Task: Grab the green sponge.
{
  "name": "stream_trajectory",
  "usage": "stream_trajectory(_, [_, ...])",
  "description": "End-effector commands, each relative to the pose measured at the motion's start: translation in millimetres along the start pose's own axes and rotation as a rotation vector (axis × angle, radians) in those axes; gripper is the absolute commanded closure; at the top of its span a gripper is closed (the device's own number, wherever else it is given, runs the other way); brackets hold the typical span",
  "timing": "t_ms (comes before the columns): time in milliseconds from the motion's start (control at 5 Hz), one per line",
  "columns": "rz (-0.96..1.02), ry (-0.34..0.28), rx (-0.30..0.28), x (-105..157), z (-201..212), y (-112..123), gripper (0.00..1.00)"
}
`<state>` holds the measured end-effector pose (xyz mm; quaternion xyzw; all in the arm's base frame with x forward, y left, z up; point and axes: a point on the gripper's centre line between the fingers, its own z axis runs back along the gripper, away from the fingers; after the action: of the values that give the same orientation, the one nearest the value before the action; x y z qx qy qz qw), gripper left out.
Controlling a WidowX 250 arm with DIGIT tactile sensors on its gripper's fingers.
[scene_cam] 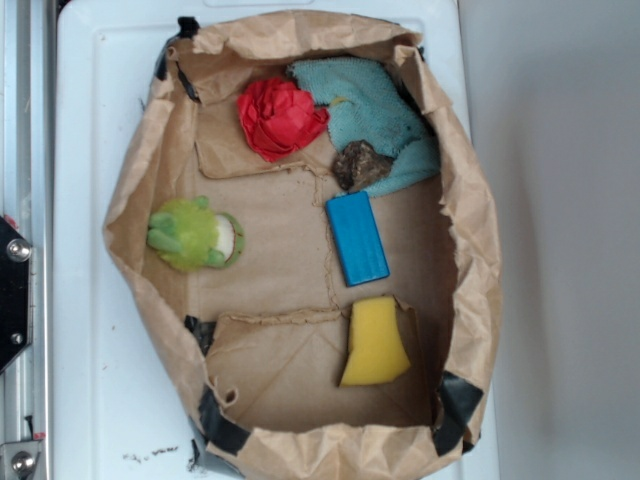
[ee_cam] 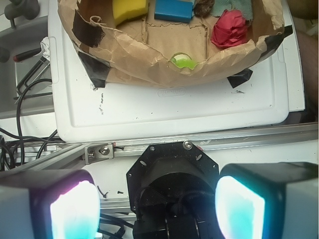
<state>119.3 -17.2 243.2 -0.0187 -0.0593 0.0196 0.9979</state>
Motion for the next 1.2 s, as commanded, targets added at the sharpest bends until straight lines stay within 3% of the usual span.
stream_trajectory(0, [0.0,0.0,0.0,0.0,0.0,0.0,0.0])
stream_trajectory(600, [-0.126,-0.116,0.018,78.8,-33.7,-1.4,0.0])
stream_trajectory(800, [-0.245,-0.141,-0.005,104.9,-41.6,5.8,0.0])
stream_trajectory(1000, [-0.461,-0.071,-0.029,122.3,-56.7,10.9,0.0])
